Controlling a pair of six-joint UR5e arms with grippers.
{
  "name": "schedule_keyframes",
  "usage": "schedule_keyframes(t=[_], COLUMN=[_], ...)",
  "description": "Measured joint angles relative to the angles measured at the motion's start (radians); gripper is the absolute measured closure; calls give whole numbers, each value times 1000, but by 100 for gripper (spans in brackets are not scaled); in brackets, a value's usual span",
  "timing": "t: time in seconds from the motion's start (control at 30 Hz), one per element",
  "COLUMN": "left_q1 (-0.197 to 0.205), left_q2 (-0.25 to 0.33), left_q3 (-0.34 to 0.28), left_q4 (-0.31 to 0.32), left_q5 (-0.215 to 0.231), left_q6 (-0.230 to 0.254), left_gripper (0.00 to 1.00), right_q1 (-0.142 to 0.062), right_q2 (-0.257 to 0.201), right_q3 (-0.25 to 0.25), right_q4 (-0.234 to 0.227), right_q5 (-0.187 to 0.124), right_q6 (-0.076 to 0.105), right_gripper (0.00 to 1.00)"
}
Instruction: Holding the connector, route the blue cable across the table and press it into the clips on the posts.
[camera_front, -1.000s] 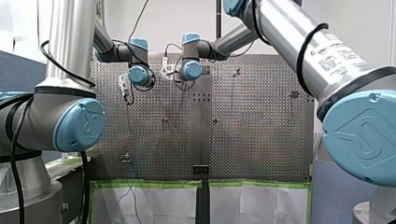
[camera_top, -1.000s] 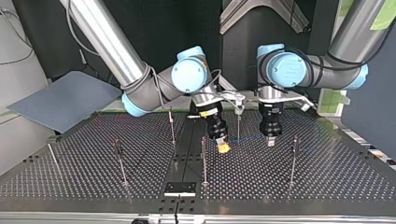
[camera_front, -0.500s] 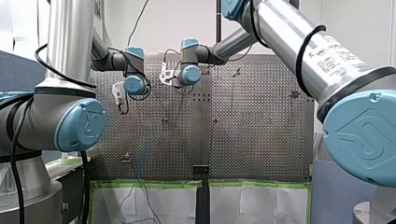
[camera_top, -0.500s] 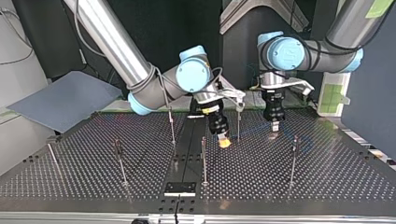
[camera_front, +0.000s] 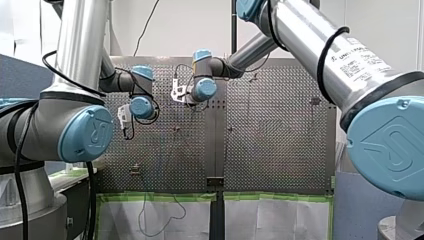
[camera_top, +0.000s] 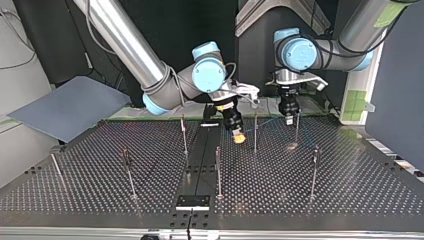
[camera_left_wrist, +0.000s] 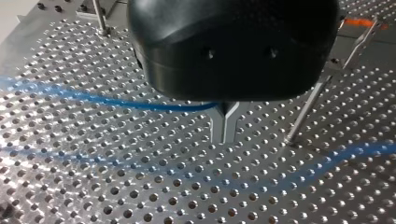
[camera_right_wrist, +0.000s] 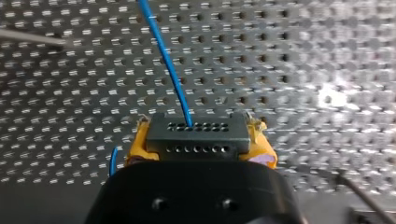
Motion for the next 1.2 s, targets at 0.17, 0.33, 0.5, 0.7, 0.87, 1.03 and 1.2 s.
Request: schedule_keyframes(t=[0.17,0.33,0.5,0.7,0.87,1.03,1.2], left_q1=[7,11,10,5,2,-1,-3], left_q2=[-4,-34,-85,-130,-135,-149,-195], left_q3=[-1,-1,-1,-1,-2,-1,2], left_q4=[24,43,67,72,72,86,113], left_q5=[18,34,46,85,107,129,149], left_q6=[-1,6,11,18,21,23,22], left_gripper=[98,98,98,98,98,98,98], right_q1=[7,6,0,-7,-12,-18,-27], right_q2=[0,0,0,1,2,4,9], right_q3=[50,93,103,115,132,145,151], right_q4=[-2,-4,-3,-4,-5,-8,-15], right_q5=[-24,-38,-46,-49,-55,-59,-61], right_q6=[-2,-2,2,3,5,5,6], right_gripper=[98,98,98,98,98,98,98])
